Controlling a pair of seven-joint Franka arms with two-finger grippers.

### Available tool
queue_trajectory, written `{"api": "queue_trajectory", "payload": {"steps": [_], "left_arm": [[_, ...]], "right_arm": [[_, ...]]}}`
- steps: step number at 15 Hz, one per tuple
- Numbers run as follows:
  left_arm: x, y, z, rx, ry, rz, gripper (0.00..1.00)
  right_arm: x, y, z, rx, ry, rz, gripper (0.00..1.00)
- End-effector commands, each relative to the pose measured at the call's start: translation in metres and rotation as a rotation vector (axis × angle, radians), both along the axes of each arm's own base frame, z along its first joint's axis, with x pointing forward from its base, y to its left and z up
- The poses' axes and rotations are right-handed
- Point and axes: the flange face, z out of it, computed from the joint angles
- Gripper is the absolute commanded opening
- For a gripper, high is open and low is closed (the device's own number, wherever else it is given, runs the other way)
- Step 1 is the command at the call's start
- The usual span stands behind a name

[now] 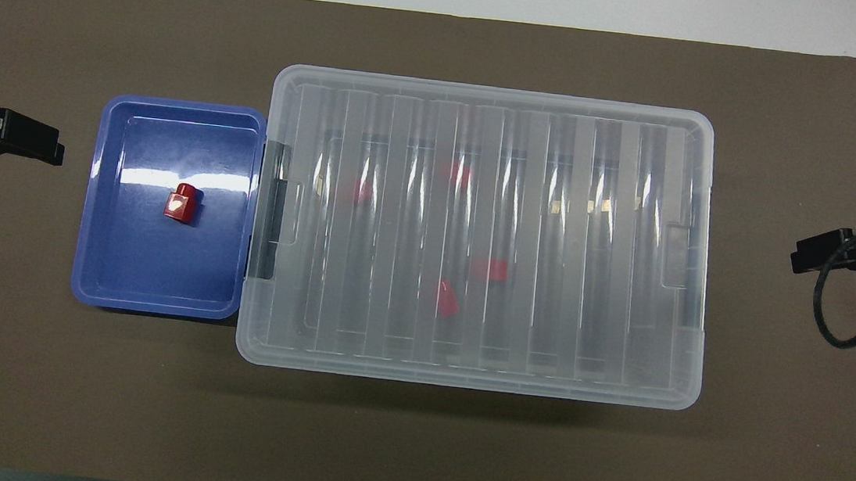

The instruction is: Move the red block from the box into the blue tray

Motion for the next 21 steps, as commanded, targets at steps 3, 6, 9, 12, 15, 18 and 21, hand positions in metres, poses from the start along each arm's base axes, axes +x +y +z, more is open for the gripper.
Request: {"api": "queue_trajectory", "payload": {"steps": [3,6,9,12,15,18,21], "left_arm": [[-0.002,0.002,0.001,0.004,0.006,0.0,1.0],[-0.002,0.003,0.001,0.004,0.006,0.001,1.0],[-0.002,0.003,0.001,0.004,0.006,0.001,1.0],[-0.002,0.002,0.001,0.004,0.006,0.0,1.0],[-0.002,0.003,0.001,0.004,0.006,0.001,1.0],[-0.002,0.002,0.001,0.004,0.006,0.0,1.0],[-0.002,0.002,0.001,0.004,0.006,0.0,1.0]], "right_arm": [[-0.003,-0.002,0.002,0.004,0.003,0.0,1.0],[-0.005,0.003,0.005,-0.002,-0.006,0.012,1.0],[-0.004,0.003,0.006,-0.004,-0.011,-0.017,1.0],[0.0,0.005,0.003,-0.01,-0.008,-0.028,1.0],[-0.001,0.003,0.003,-0.02,-0.005,-0.03,1.0],[-0.001,0.003,0.003,-0.018,0.0,-0.032,1.0],[-0.002,0.002,0.003,-0.017,-0.002,-0.034,1.0]]}}
